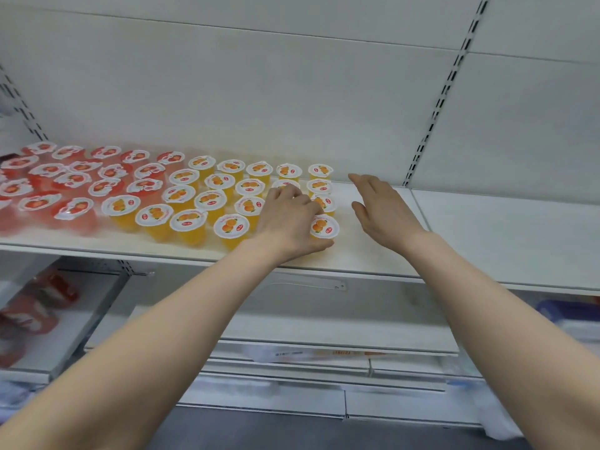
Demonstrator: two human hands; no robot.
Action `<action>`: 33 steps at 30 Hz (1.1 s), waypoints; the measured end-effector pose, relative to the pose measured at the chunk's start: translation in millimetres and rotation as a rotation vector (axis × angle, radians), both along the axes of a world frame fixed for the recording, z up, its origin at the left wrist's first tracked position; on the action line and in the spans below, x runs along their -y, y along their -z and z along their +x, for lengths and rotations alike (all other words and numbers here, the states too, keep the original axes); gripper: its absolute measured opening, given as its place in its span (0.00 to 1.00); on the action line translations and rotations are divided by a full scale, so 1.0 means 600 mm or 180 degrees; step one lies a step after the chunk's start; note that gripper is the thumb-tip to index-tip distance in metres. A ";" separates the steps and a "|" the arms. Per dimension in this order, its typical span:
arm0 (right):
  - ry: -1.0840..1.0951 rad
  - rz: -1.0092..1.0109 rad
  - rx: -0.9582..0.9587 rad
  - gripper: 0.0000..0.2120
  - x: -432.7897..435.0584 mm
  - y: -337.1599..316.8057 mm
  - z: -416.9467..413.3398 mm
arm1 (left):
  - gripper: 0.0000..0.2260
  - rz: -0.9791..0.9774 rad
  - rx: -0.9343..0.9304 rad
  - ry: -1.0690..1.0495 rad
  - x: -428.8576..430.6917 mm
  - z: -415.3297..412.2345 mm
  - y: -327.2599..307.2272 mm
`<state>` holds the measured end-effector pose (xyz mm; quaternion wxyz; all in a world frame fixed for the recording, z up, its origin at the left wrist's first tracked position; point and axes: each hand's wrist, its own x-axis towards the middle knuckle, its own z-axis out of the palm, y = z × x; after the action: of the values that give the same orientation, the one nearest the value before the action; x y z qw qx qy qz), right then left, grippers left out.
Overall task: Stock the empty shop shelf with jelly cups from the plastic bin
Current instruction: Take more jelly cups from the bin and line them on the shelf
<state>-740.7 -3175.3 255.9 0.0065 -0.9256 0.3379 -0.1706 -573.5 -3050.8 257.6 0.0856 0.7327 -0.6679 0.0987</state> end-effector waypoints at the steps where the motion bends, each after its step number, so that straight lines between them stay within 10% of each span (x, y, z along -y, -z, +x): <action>1: -0.0001 -0.0004 0.0008 0.25 0.001 -0.001 0.001 | 0.29 -0.0009 0.0049 -0.0024 0.001 -0.001 -0.001; 33: -0.1025 -0.0813 -0.0041 0.23 -0.229 -0.080 0.261 | 0.22 -0.1050 -0.0004 -0.0868 -0.323 0.298 -0.062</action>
<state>-584.2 -3038.0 303.7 -0.0859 -0.9620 0.1611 -0.2029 -394.6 -2856.9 295.0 0.1907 0.7924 -0.5373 0.2169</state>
